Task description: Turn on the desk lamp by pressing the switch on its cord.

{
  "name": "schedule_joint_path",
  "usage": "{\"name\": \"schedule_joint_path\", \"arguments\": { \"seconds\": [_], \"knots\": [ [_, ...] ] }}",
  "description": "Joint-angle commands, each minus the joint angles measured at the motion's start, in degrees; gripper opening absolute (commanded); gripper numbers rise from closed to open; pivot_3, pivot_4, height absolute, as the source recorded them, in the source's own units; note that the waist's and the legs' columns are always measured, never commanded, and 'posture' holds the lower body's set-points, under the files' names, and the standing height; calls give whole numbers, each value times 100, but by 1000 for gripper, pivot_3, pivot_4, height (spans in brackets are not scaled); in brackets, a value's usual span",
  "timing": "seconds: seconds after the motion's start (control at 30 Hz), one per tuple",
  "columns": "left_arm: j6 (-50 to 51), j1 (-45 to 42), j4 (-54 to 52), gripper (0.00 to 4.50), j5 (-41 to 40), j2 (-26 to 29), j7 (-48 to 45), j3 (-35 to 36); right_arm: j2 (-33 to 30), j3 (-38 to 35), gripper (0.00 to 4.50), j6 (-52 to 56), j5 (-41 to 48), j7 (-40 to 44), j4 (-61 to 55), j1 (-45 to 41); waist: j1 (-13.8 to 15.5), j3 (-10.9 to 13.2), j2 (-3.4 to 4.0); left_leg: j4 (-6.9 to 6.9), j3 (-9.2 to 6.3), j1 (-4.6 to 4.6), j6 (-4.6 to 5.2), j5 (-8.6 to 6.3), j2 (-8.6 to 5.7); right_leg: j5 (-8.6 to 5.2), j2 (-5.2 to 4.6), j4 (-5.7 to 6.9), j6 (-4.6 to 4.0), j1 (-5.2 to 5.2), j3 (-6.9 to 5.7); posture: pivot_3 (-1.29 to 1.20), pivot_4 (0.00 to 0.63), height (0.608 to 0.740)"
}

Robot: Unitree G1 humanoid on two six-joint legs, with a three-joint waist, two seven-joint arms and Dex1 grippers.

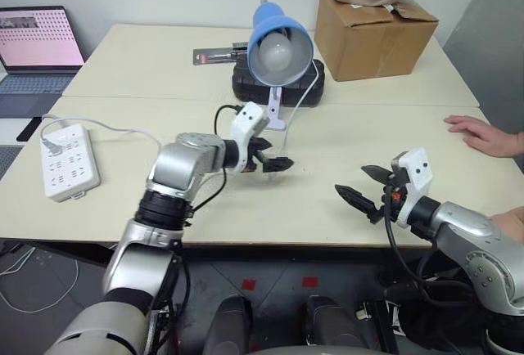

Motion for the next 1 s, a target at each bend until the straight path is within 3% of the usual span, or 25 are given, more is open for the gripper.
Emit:
{"name": "schedule_joint_path", "arguments": {
  "seconds": [0.03, 0.13, 0.47, 0.6, 0.87, 1.0],
  "knots": [
    [-401, -222, 358, 4496, 380, -109, 367, -289, 91, 42, 4500, 15, 35, -149, -368, 20, 1, 0, 0, 0, -1, 0, -1, 0, 0, 0, 2, 1, 0, 0, 0, 0, 150, 740],
    [-833, -367, 917, 4496, 743, -142, 642, -491, 138, 38, 4500, 42, 38, -241, -440, 65, 4, 0, 0, 1, 0, 0, -2, 1, -3, 0, 6, 2, 0, 0, -1, 0, 150, 740],
    [-1034, -1199, 2626, 4496, 516, -905, 1142, 193, 315, 23, 4500, 13, 73, -457, -488, 149, 25, 2, -3, -1, 2, -3, -2, 1, -10, 0, 7, -6, 1, -1, 1, 0, 150, 740],
    [-1018, -1240, 2759, 3872, 609, -817, 830, 31, 395, -35, 4500, 14, 104, -508, -480, 130, -1, 2, -3, -4, 3, -3, -2, 1, -9, 0, 8, -5, 1, -2, 2, 0, 150, 740],
    [-1134, -1241, 2946, 1827, 757, -493, 351, -139, 457, -106, 4500, -14, 130, -559, -485, 206, 7, 2, -2, -4, 2, -2, -11, 6, -6, 0, 10, -2, 0, -3, 0, 0, 150, 740],
    [-1057, -1323, 3189, 1027, 558, -551, 369, 156, 484, -130, 4500, -11, 129, -576, -477, 216, 4, 2, -2, -3, 2, -2, -10, 6, -6, 0, 10, -1, 0, -3, 1, 0, 150, 740]
  ]
}}
